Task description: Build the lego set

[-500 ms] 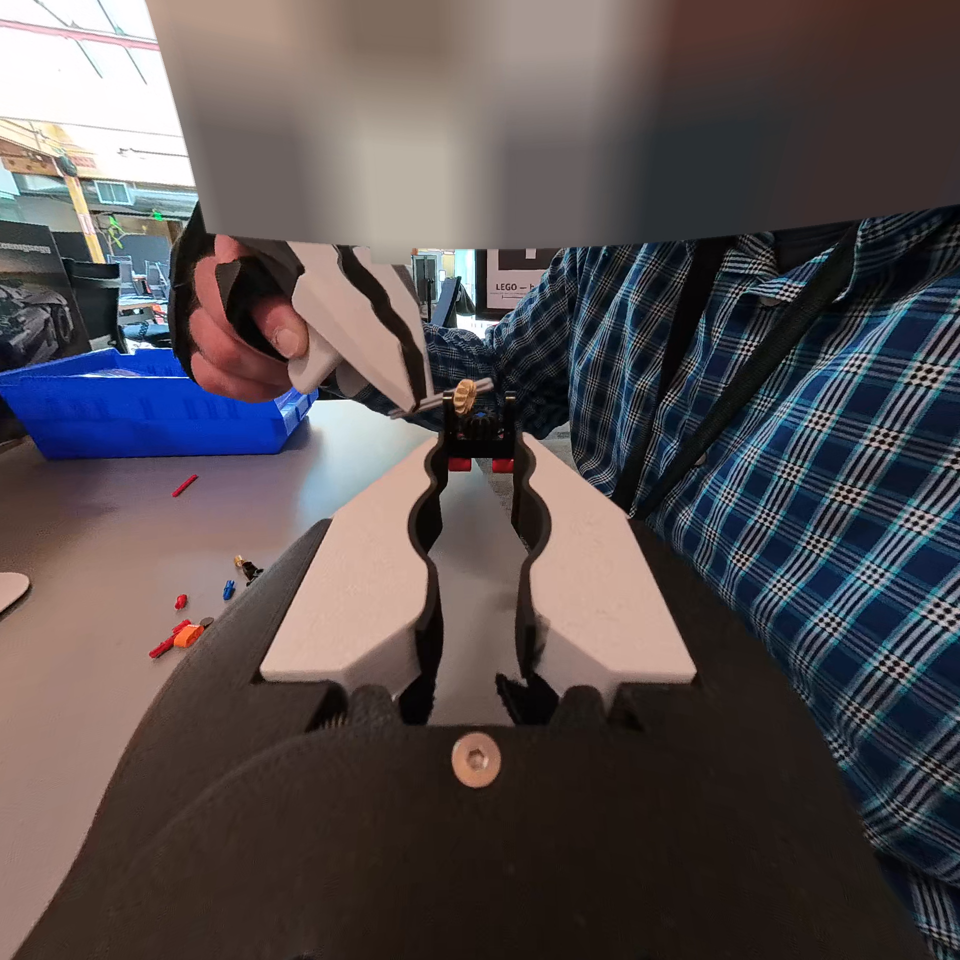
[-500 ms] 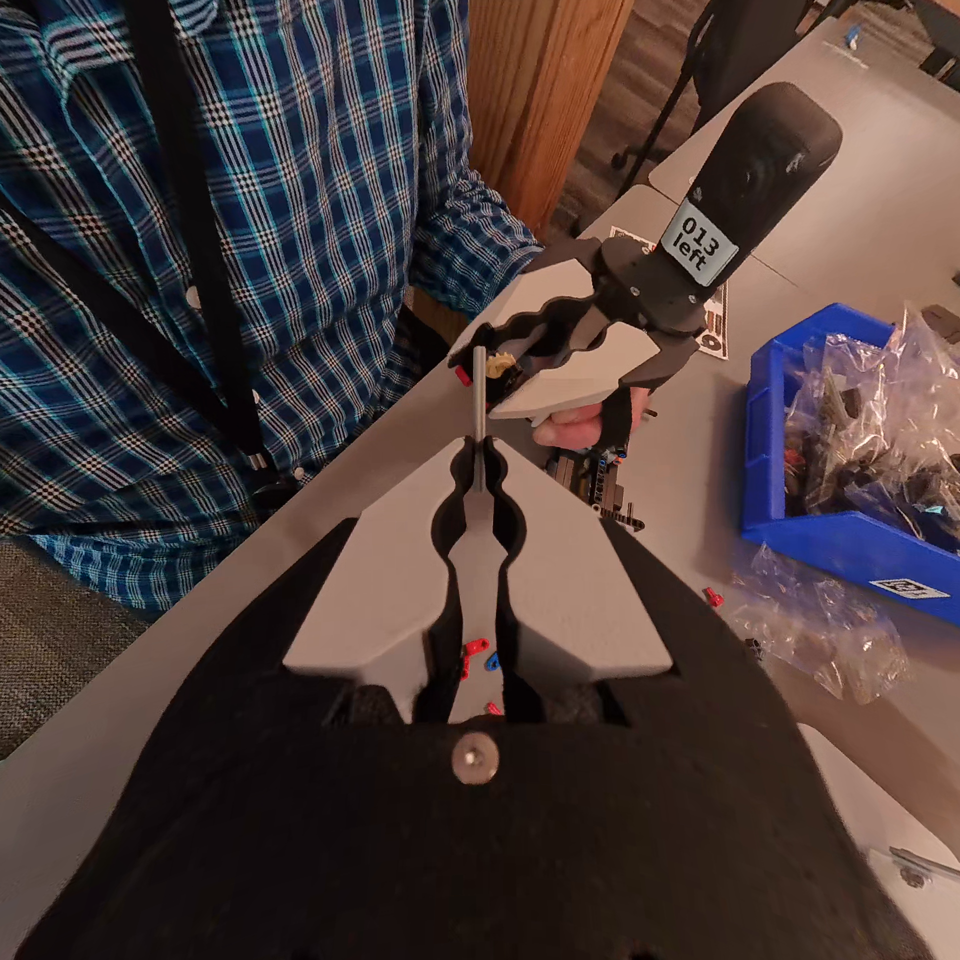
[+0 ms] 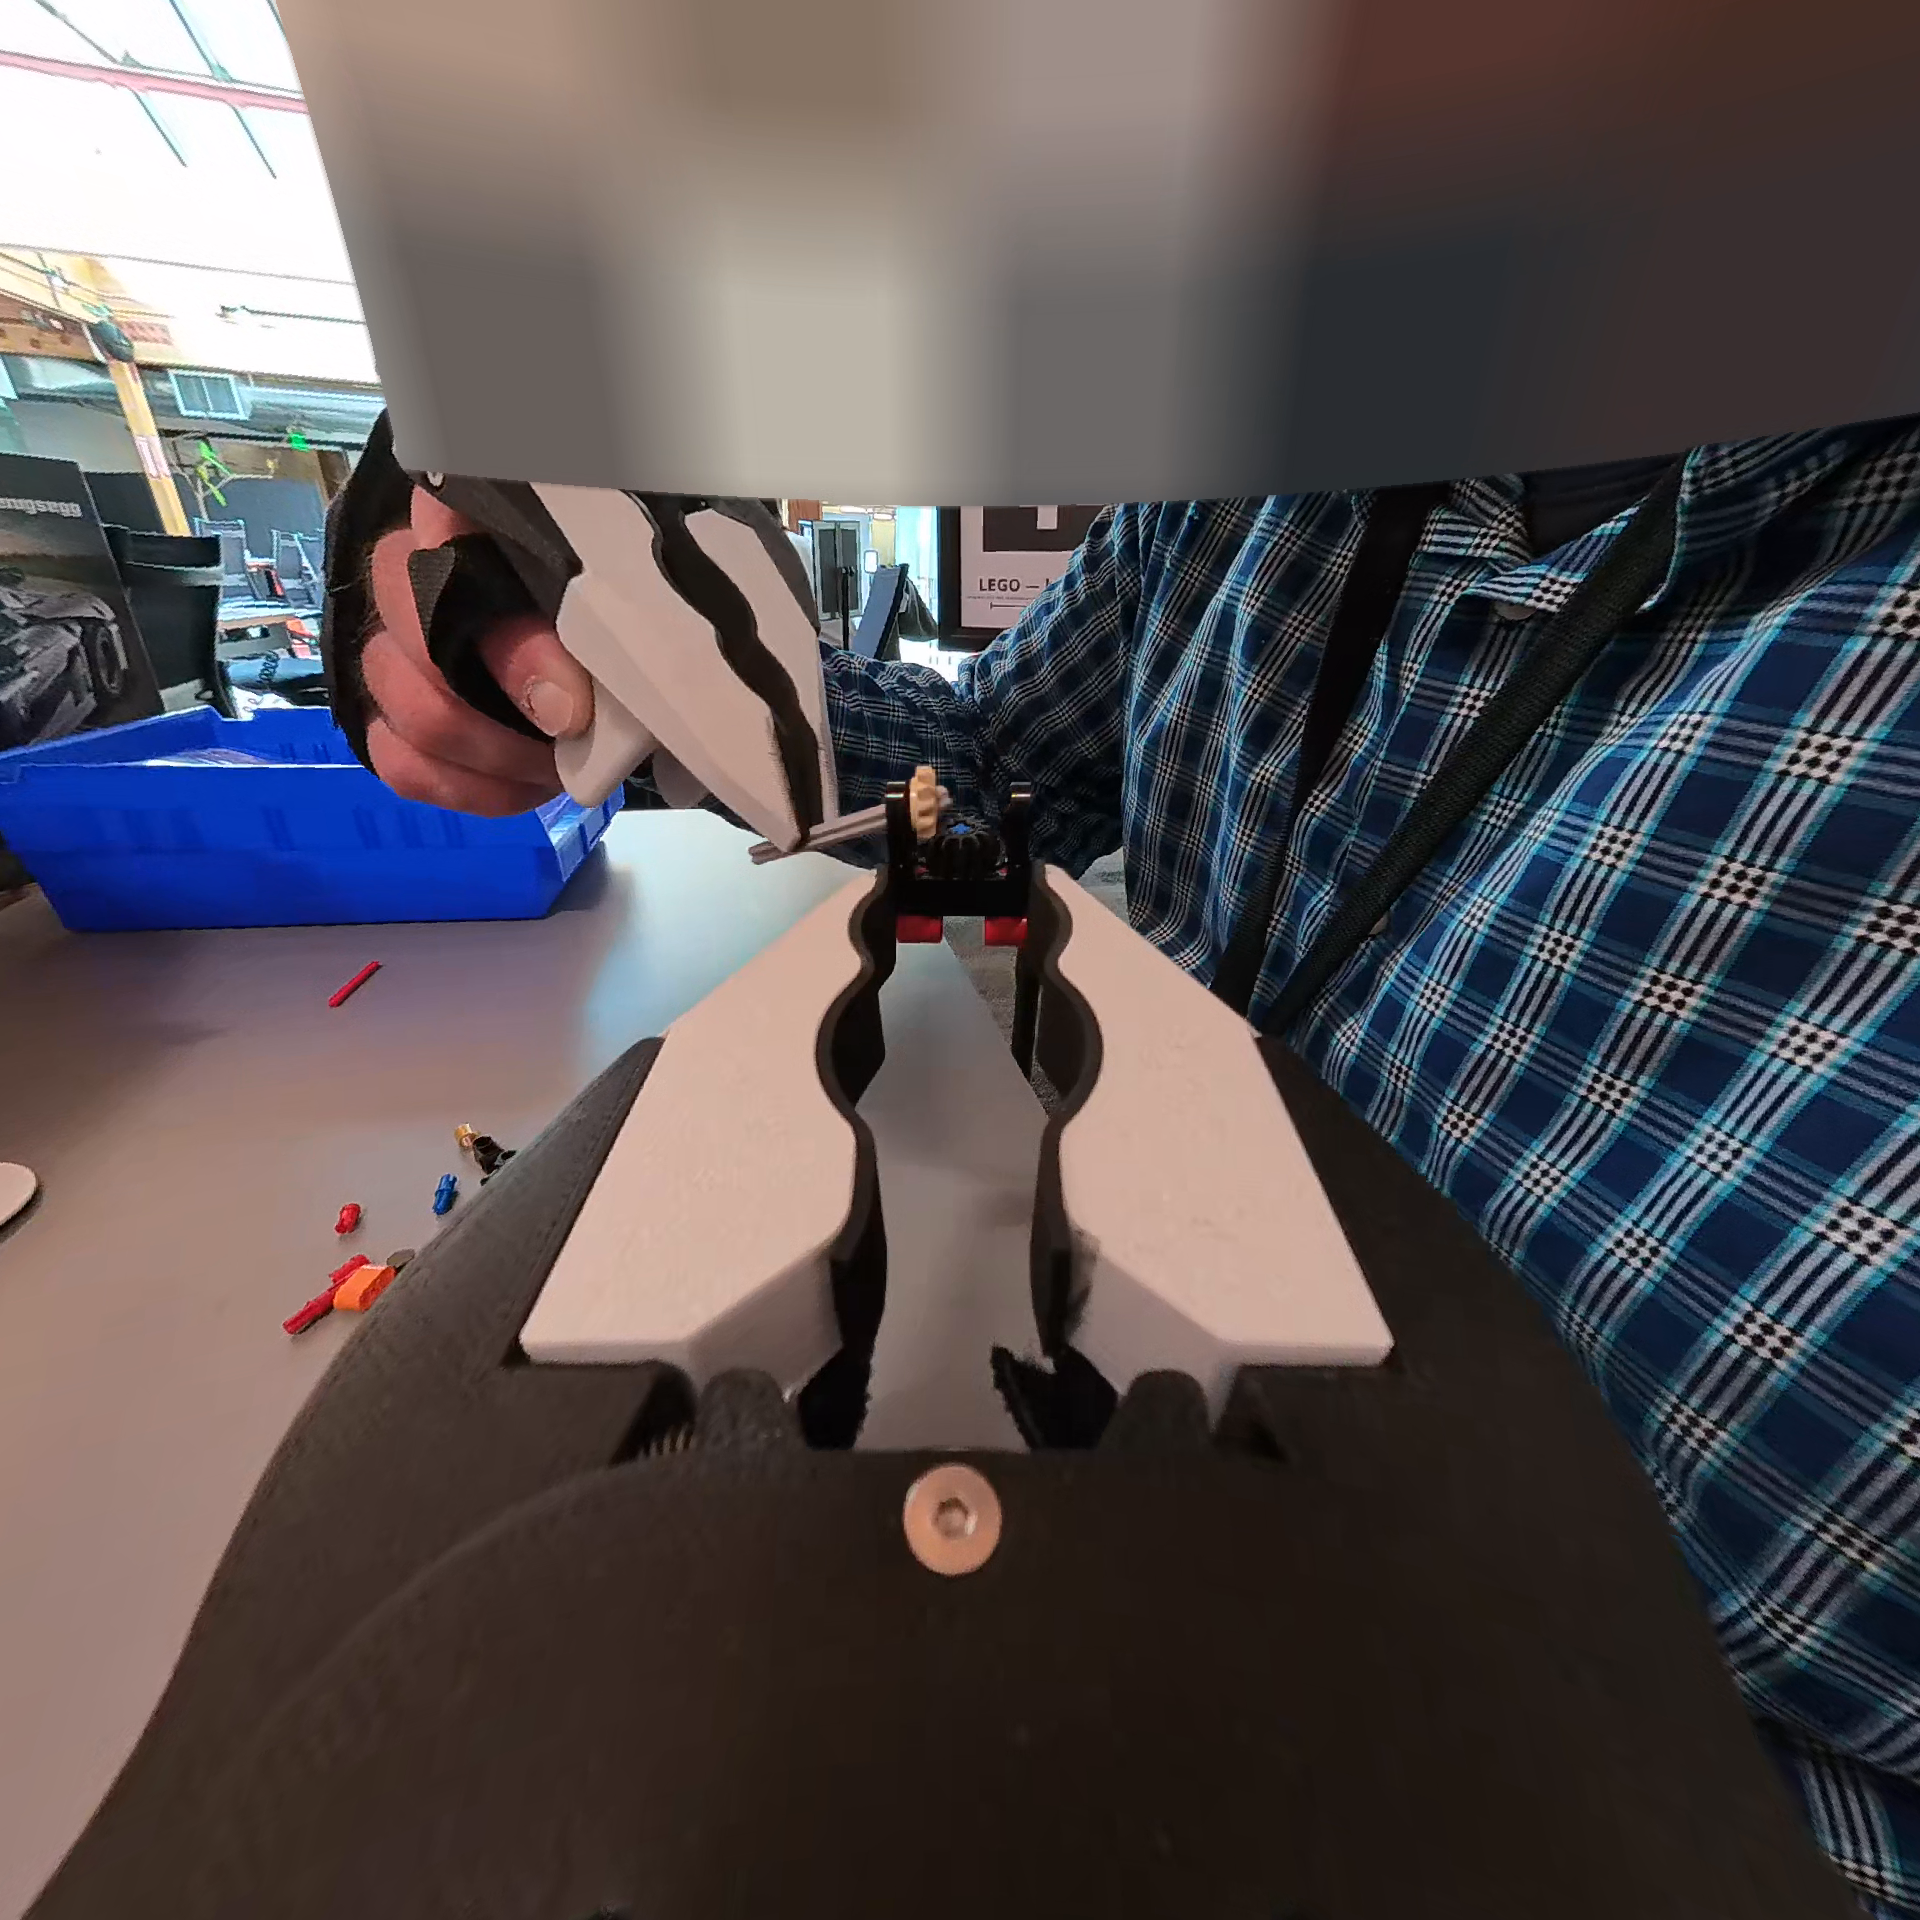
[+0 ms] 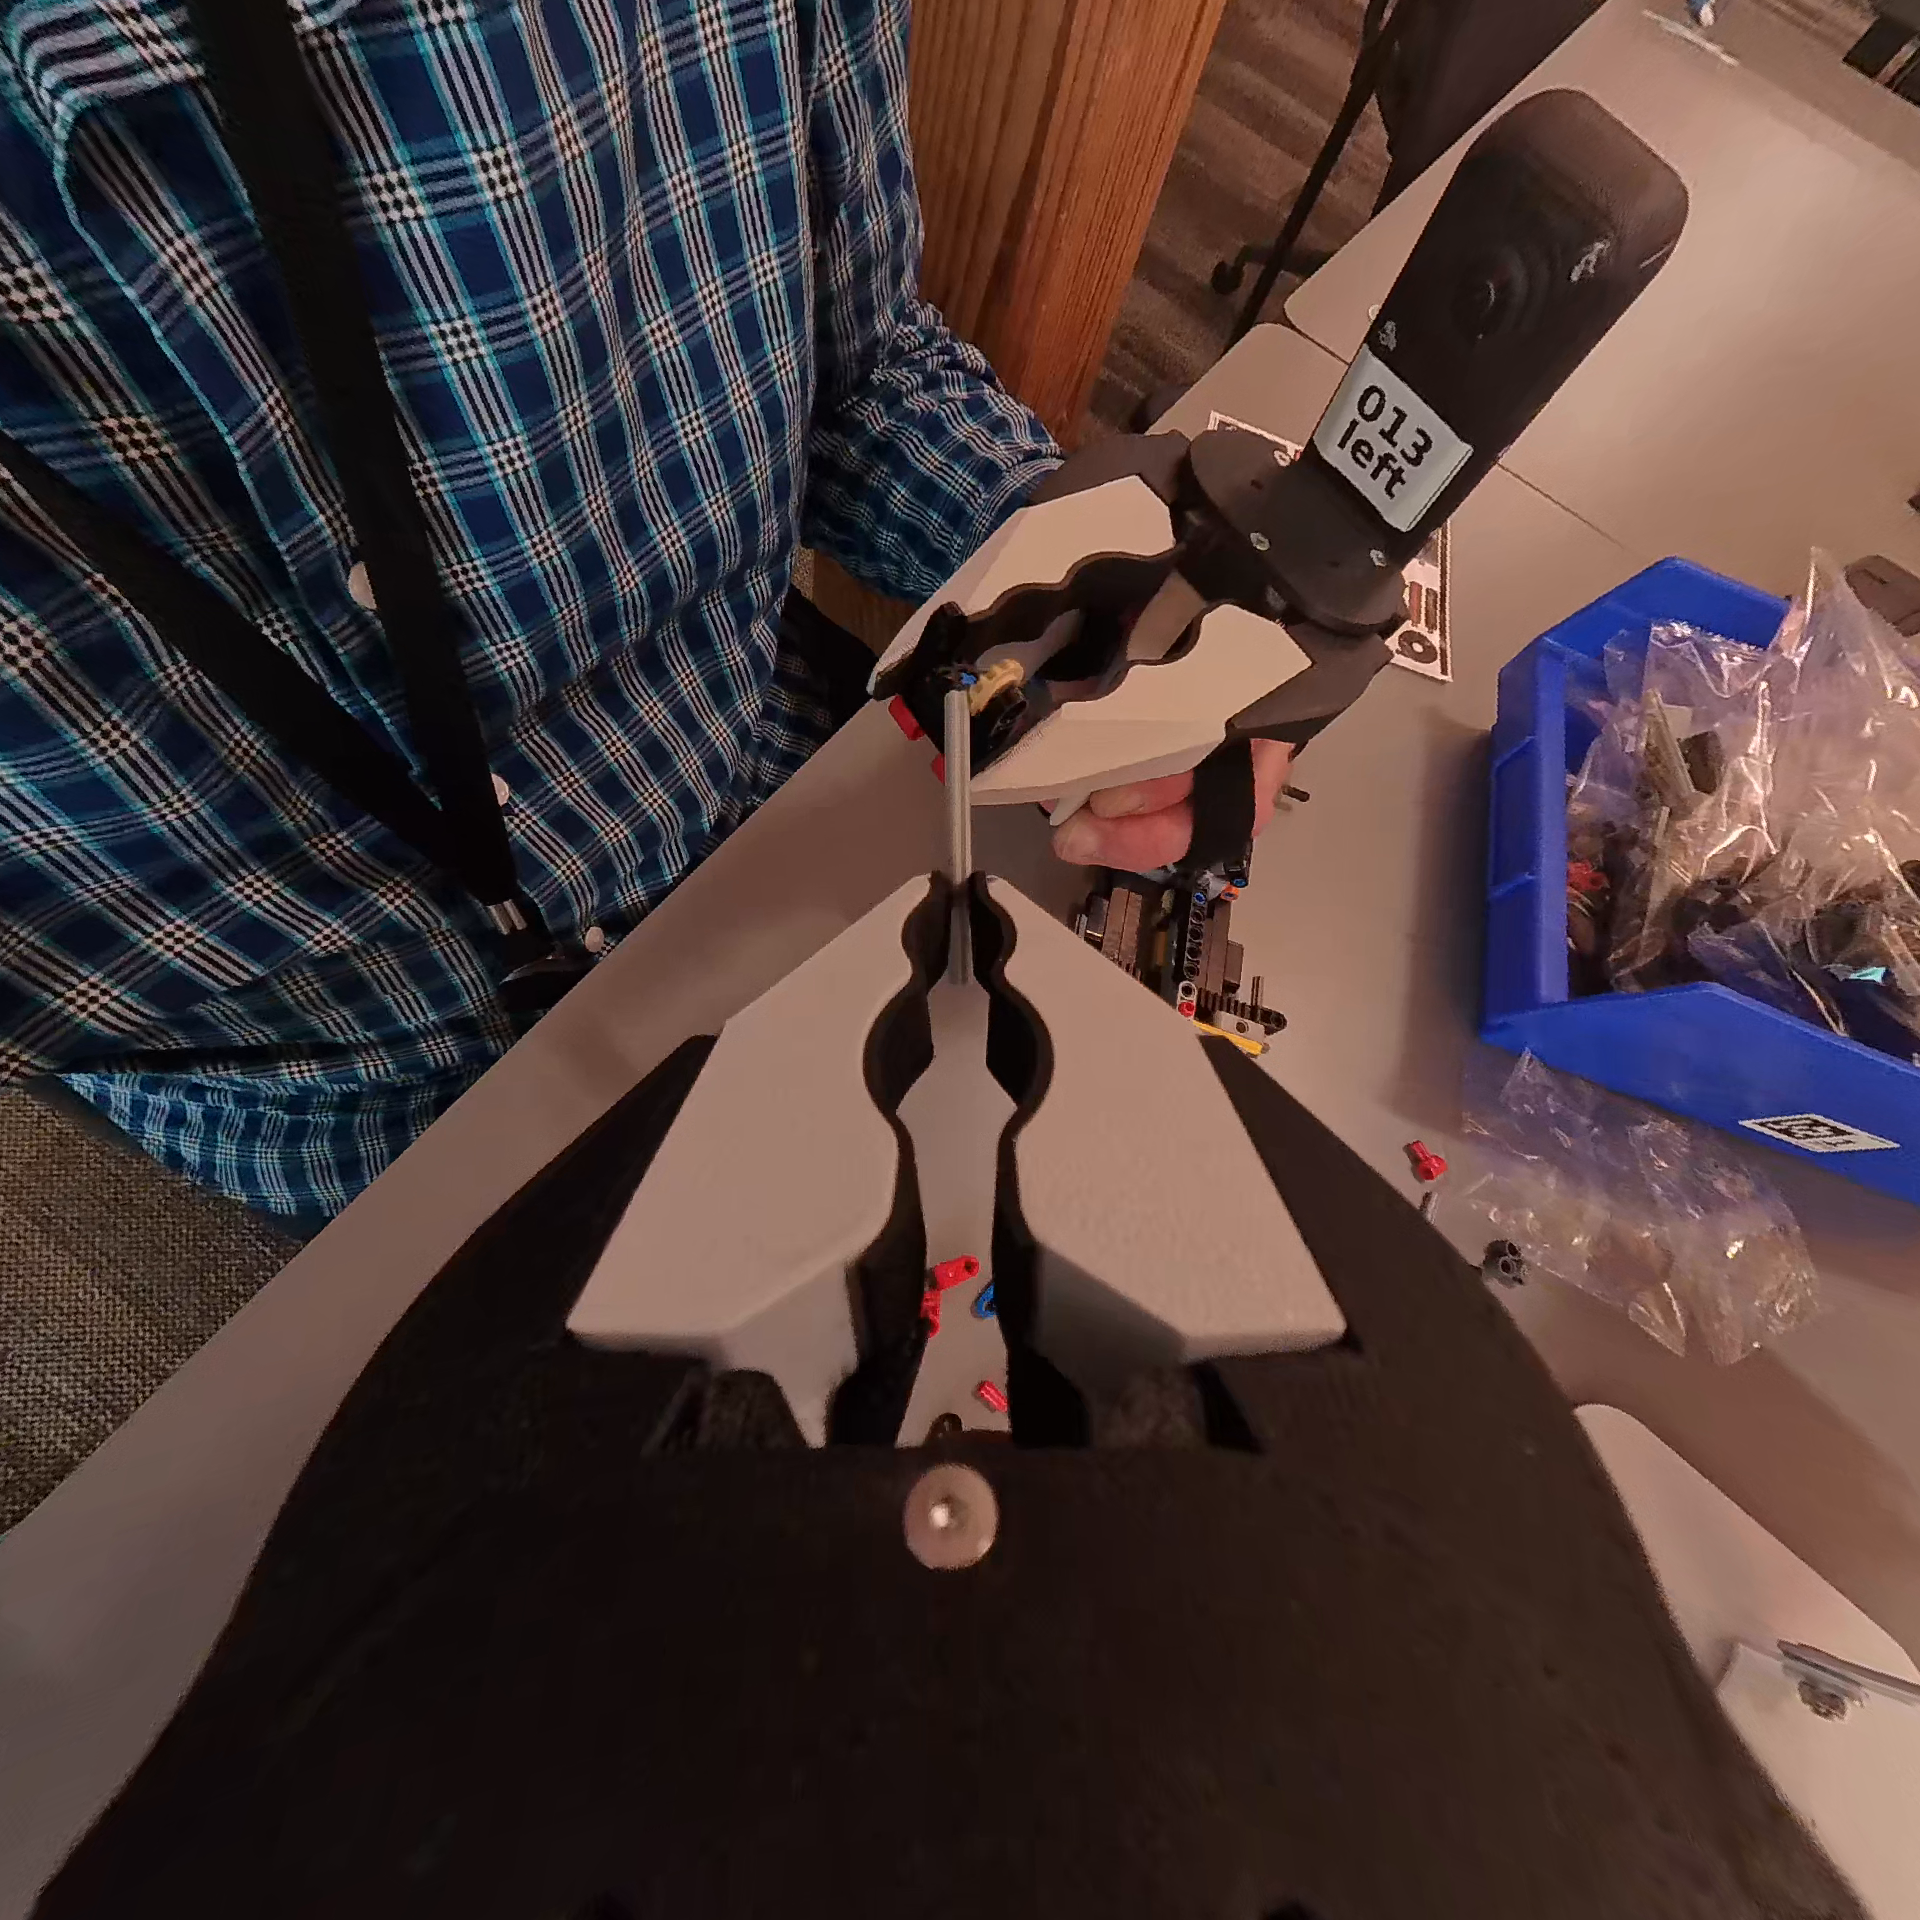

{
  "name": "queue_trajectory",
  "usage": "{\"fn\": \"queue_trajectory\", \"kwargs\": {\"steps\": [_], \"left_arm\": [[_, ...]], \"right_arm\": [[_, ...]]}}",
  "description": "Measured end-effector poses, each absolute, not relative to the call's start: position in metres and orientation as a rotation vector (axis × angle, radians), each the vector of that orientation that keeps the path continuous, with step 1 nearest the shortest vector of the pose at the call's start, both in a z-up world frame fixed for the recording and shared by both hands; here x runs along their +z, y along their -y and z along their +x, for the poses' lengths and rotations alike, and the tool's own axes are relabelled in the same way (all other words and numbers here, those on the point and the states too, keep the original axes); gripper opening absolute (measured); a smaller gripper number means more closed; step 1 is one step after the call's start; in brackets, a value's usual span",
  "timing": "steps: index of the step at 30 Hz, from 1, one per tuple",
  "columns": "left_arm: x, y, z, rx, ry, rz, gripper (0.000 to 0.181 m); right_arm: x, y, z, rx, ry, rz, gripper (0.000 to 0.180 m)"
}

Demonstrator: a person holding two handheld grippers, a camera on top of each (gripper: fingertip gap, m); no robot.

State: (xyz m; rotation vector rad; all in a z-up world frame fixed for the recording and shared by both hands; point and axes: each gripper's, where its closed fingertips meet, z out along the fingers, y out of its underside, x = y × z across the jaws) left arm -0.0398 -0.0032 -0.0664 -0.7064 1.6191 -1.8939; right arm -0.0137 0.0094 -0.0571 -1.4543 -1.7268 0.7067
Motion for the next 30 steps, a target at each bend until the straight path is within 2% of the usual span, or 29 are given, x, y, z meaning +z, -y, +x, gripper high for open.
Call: {"fn": "queue_trajectory", "kwargs": {"steps": [30], "left_arm": [[-0.085, 0.008, -0.029, -1.797, -1.842, -0.844, 0.023]], "right_arm": [[-0.068, -0.017, -0.010, 0.583, 1.733, -1.491, 0.000]]}}
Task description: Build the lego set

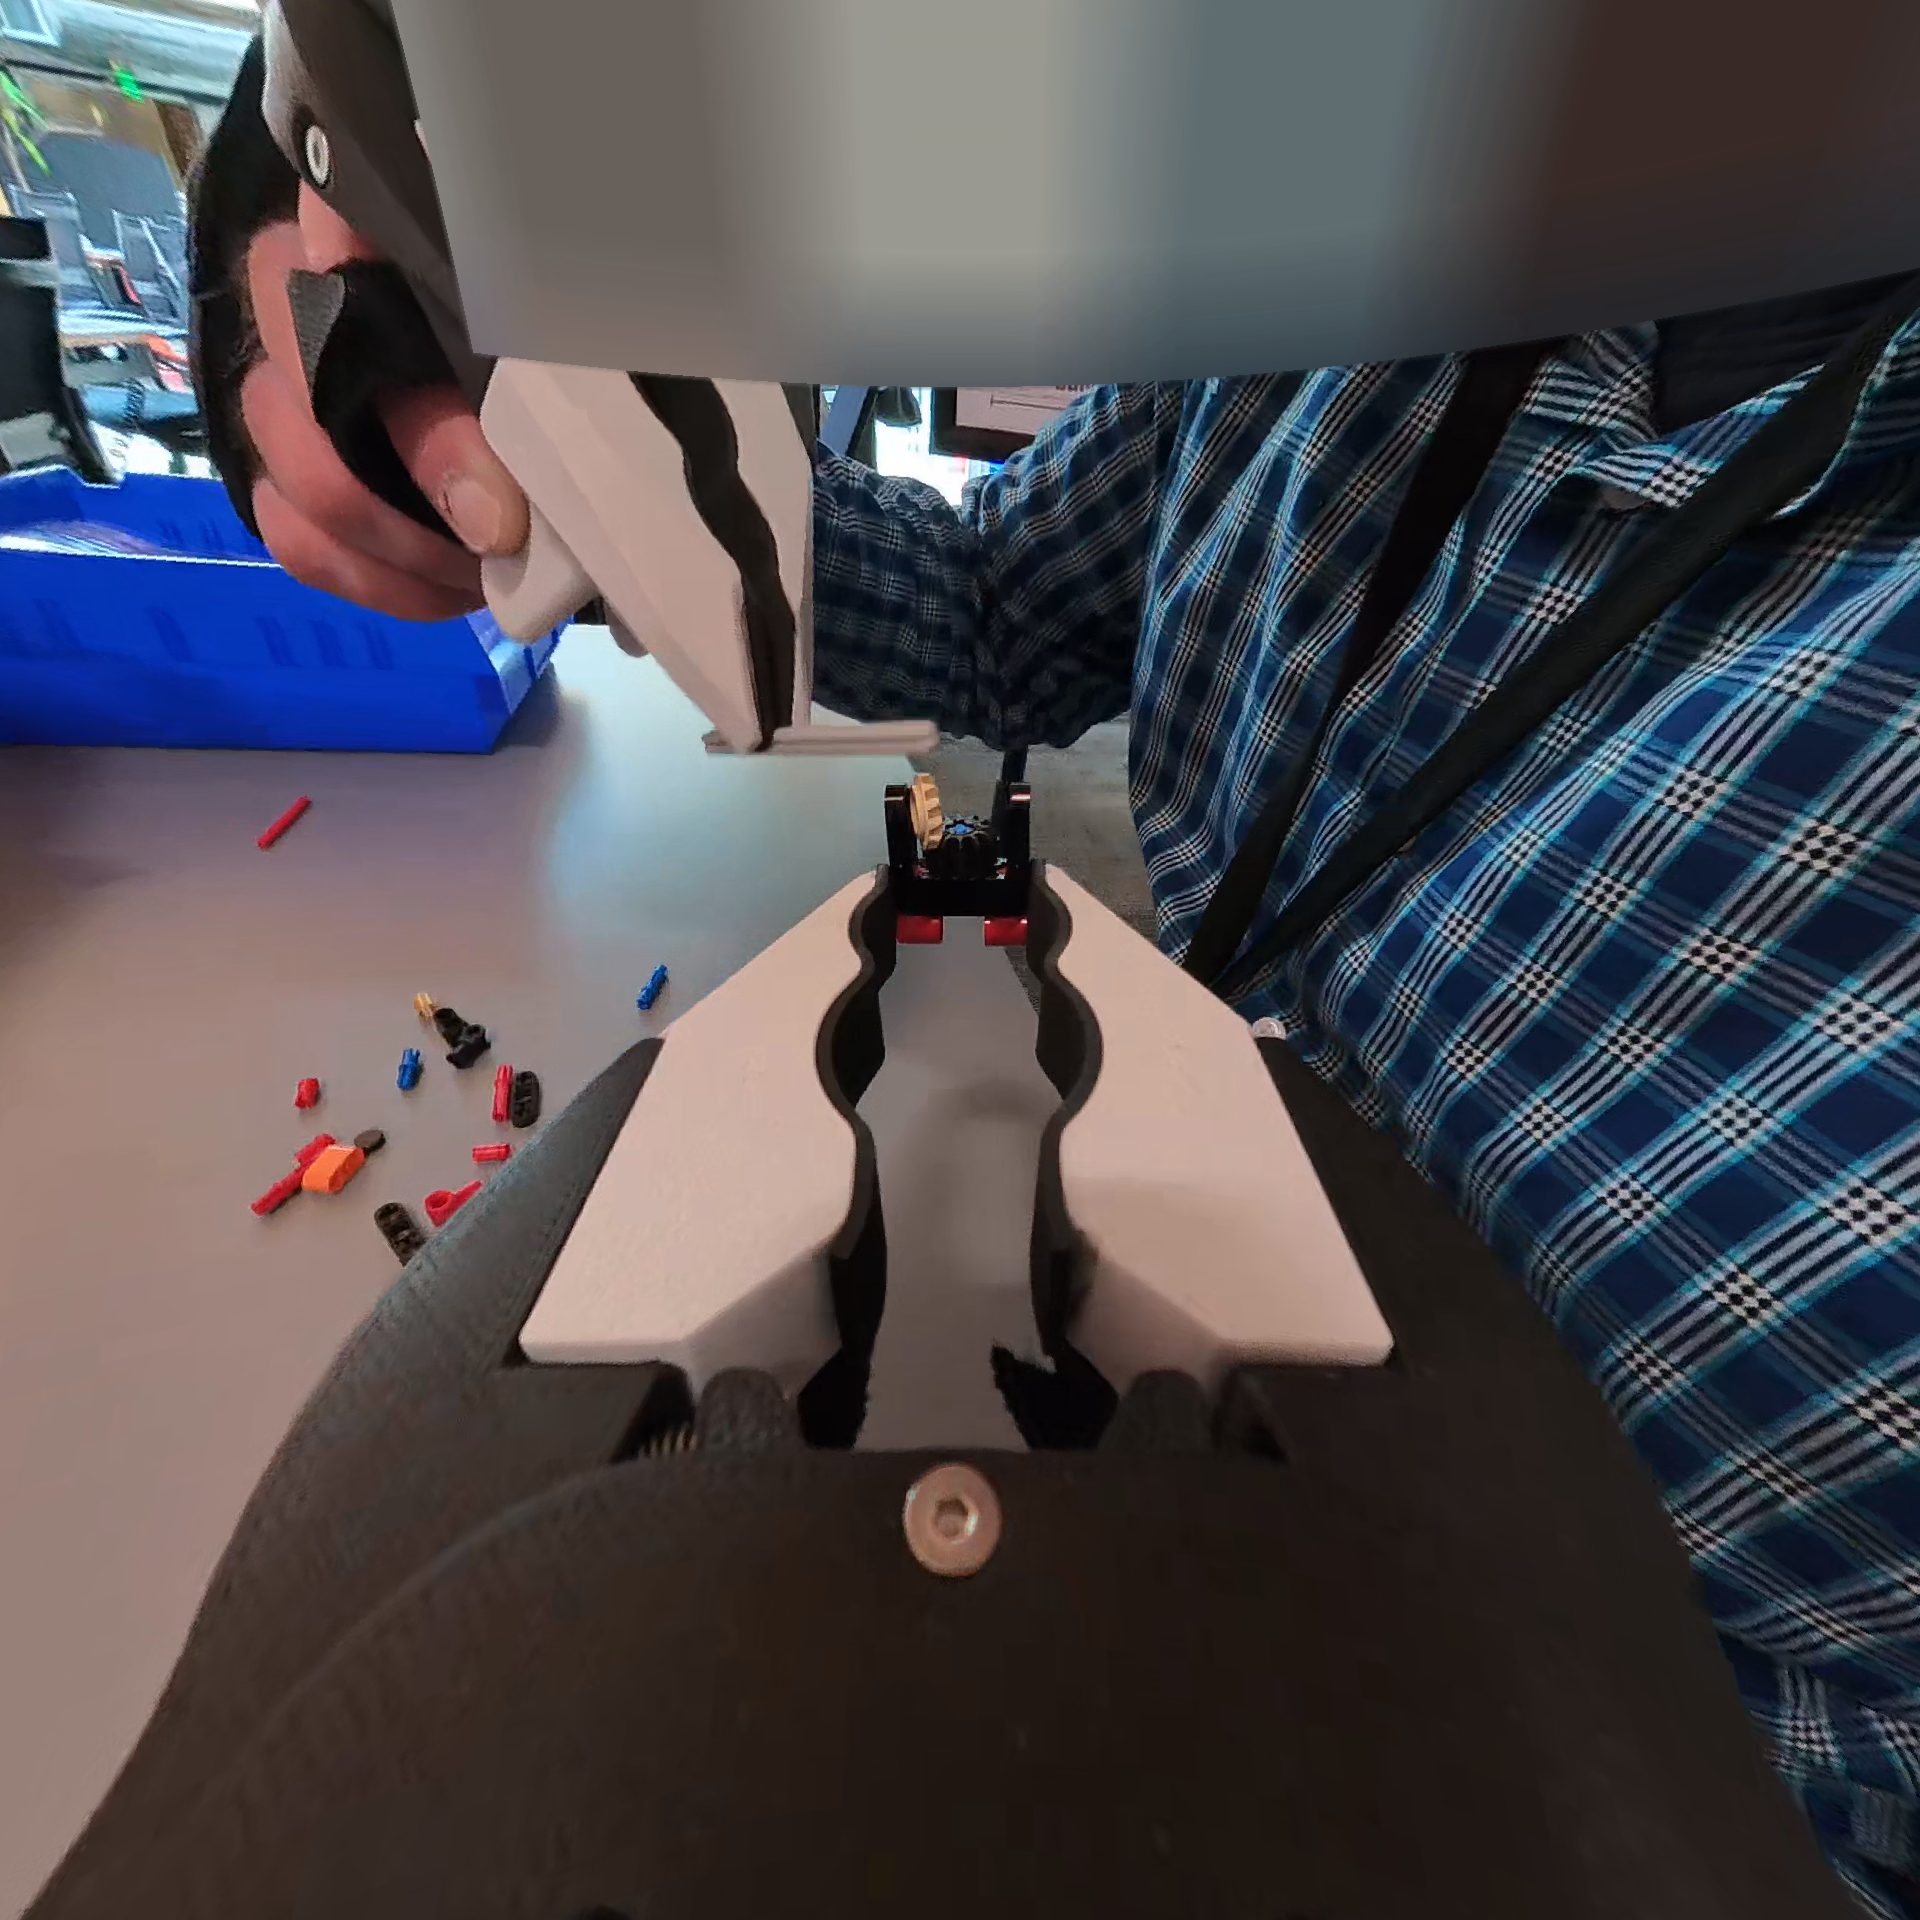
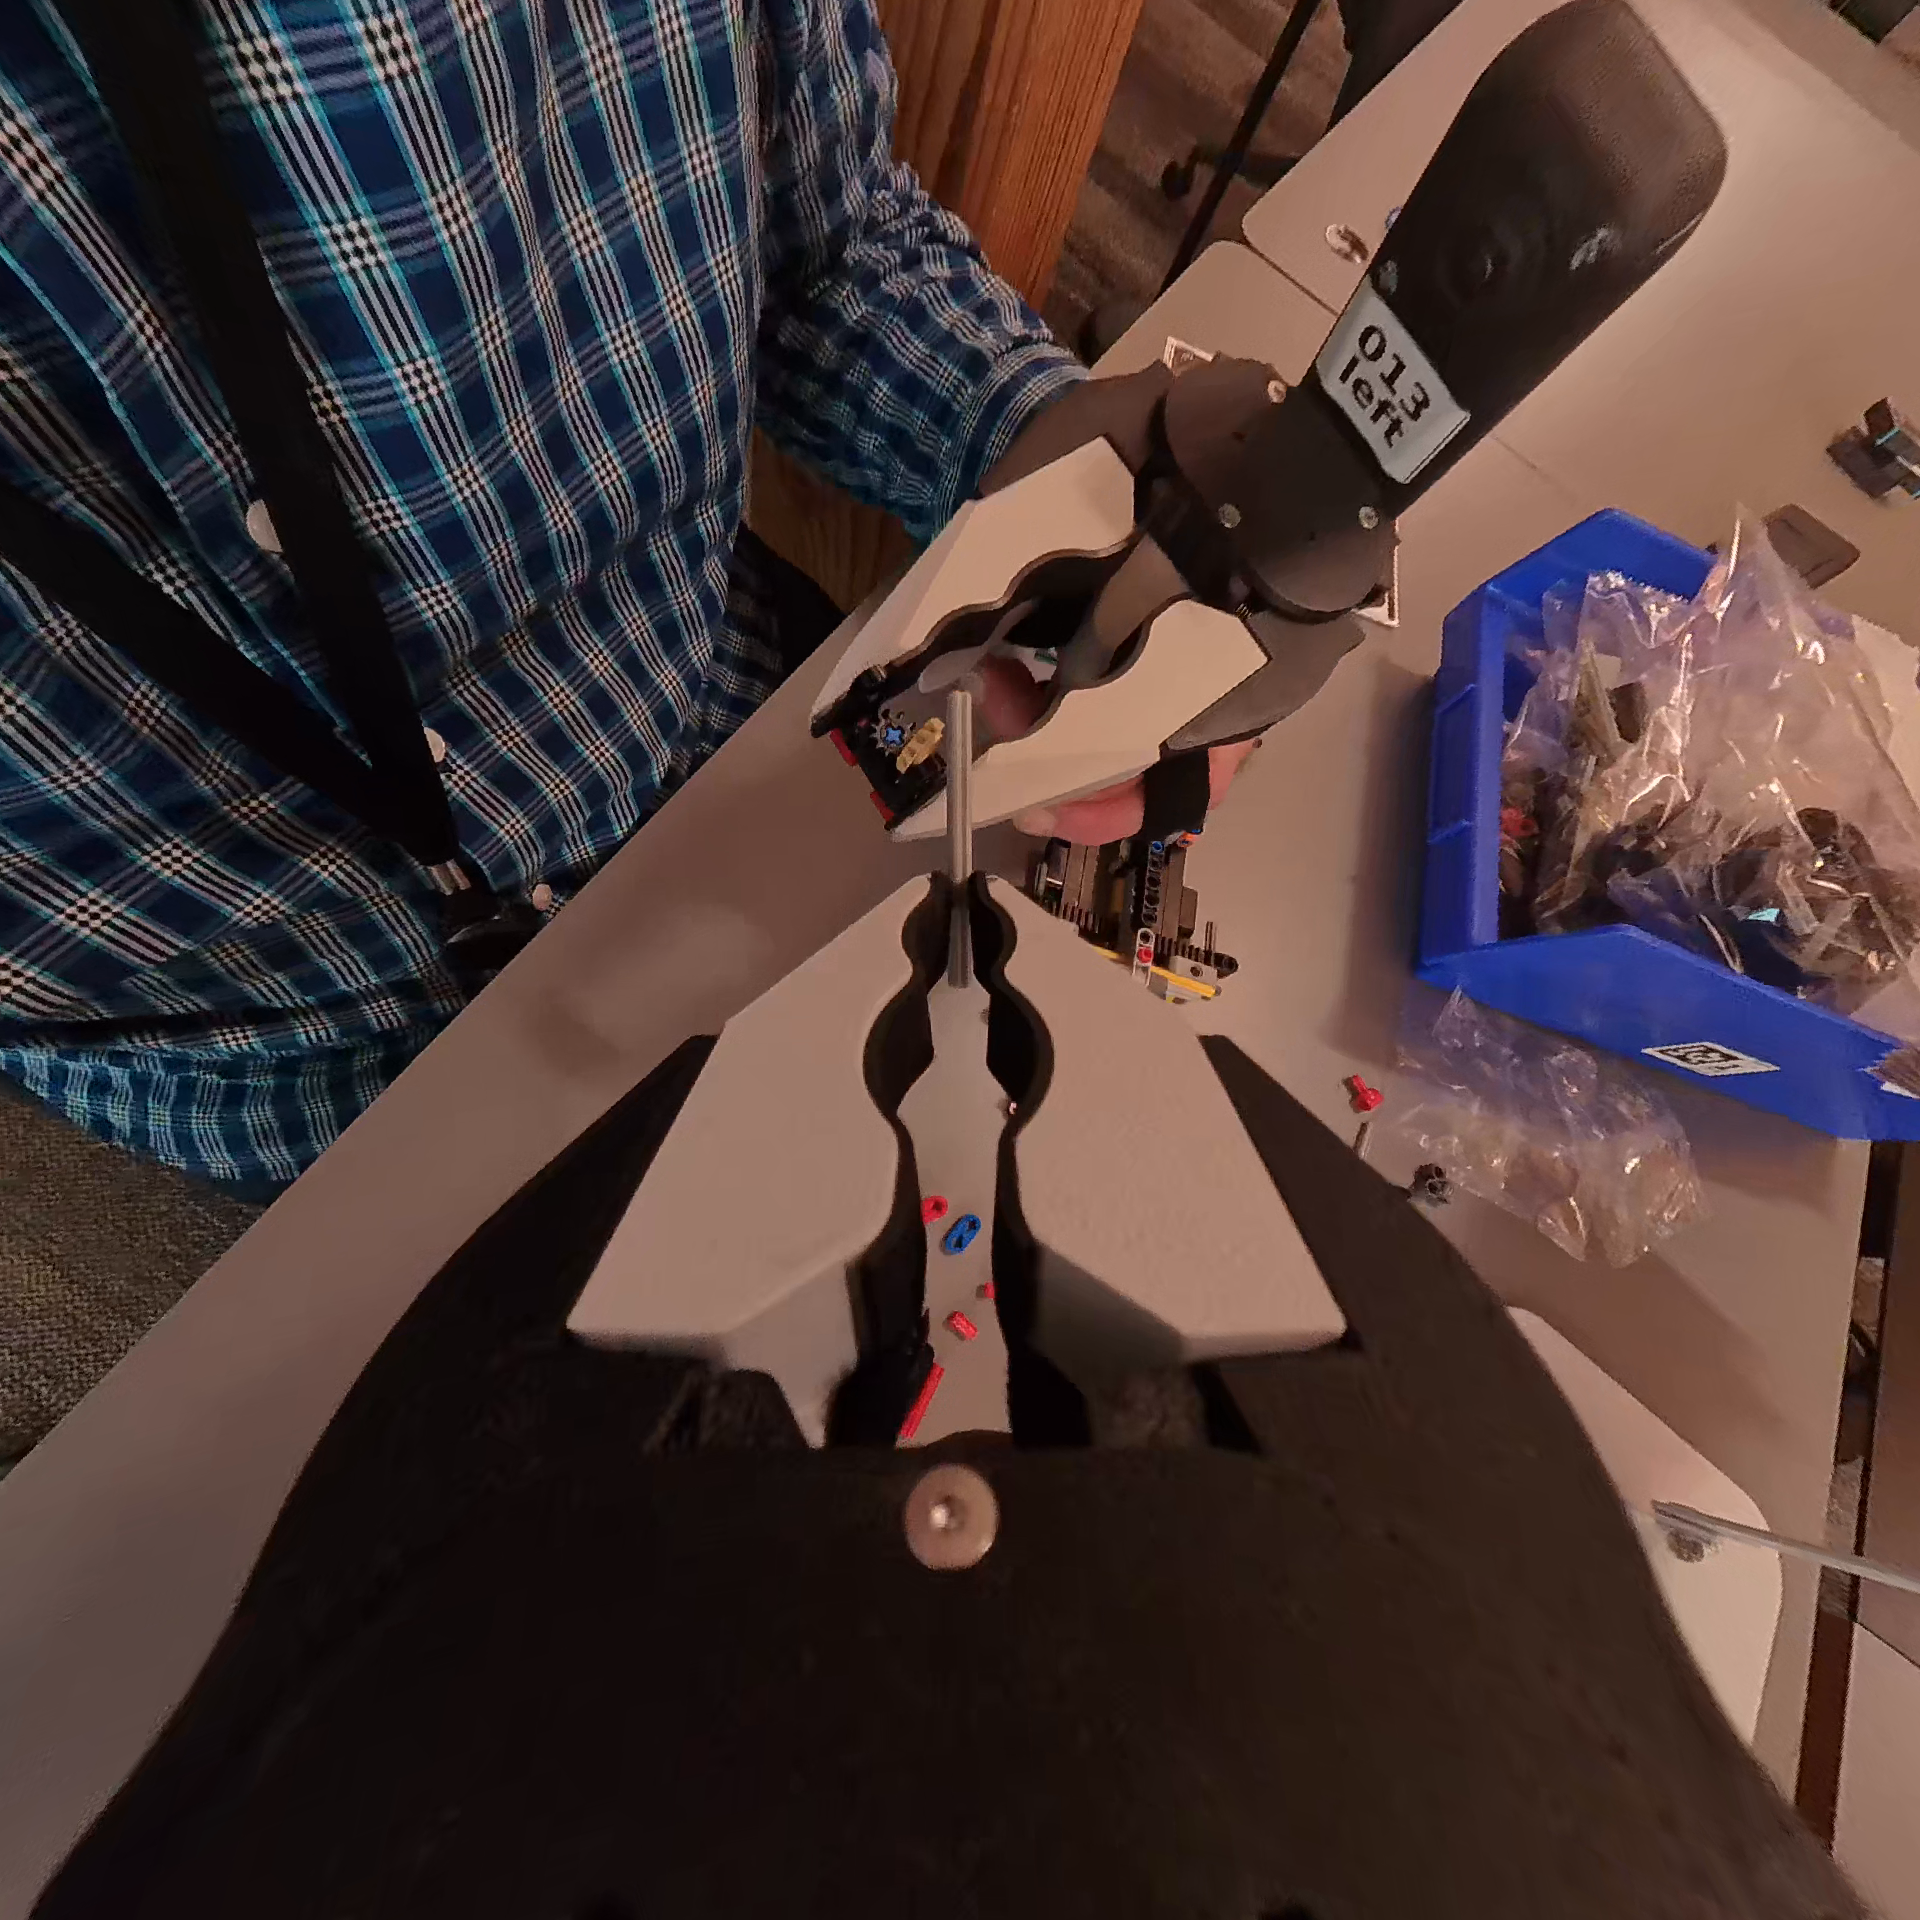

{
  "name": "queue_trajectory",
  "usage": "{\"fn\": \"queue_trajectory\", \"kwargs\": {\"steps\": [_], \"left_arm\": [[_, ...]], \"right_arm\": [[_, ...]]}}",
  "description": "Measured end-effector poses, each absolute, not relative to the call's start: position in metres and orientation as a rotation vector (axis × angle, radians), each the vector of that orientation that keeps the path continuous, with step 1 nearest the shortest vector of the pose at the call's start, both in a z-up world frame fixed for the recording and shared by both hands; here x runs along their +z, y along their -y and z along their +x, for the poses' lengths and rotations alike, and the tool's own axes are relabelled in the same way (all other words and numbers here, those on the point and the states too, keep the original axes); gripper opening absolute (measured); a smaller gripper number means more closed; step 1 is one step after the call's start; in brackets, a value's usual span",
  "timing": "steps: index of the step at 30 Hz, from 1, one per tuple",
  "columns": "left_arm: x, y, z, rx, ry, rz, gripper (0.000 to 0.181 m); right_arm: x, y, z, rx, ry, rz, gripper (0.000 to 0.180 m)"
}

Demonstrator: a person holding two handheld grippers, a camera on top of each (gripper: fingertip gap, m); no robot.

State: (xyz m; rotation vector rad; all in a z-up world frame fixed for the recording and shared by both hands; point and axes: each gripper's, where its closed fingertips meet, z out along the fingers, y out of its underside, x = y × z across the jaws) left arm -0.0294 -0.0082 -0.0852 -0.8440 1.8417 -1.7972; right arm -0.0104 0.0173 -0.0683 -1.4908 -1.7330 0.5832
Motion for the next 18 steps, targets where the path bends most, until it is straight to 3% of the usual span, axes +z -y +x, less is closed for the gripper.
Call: {"fn": "queue_trajectory", "kwargs": {"steps": [18], "left_arm": [[-0.088, 0.001, -0.025, -1.803, -1.838, -0.870, 0.023]], "right_arm": [[-0.064, -0.007, -0.001, 0.511, 1.741, -1.529, 0.000]]}}
